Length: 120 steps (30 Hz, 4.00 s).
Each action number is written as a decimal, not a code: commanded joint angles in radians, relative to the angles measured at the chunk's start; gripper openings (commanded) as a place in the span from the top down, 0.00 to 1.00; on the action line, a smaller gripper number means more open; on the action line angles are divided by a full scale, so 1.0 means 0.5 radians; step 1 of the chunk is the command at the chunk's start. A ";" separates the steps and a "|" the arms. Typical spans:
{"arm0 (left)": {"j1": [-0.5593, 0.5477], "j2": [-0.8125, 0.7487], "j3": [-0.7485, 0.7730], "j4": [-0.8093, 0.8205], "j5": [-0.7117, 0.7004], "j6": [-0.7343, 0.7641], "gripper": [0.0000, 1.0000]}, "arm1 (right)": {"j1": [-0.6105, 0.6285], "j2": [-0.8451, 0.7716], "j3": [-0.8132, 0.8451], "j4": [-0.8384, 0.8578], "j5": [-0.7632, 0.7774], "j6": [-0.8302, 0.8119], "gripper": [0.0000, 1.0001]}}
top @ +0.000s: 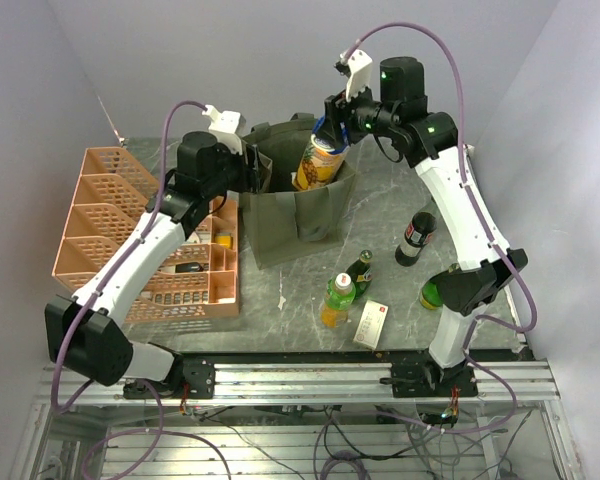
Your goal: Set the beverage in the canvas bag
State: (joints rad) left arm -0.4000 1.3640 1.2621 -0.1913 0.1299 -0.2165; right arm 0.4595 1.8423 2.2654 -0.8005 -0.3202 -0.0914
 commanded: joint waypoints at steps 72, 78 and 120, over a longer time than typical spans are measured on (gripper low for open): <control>0.107 -0.208 -0.303 0.212 0.315 -0.118 0.93 | 0.366 0.220 -0.184 0.760 0.965 -0.096 1.00; 0.125 -0.191 -0.275 0.224 0.379 -0.108 0.93 | 0.295 0.201 -0.345 0.873 0.919 -0.061 1.00; 0.143 -0.144 -0.239 0.276 0.496 -0.170 0.93 | 0.167 0.265 -0.666 0.903 0.644 -0.122 0.43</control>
State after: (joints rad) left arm -0.3374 1.3025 1.1427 -0.0742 0.3649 -0.2893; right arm 0.5598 2.0354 1.9293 -0.4496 -0.0093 -0.1135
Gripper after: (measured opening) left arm 0.076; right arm 0.552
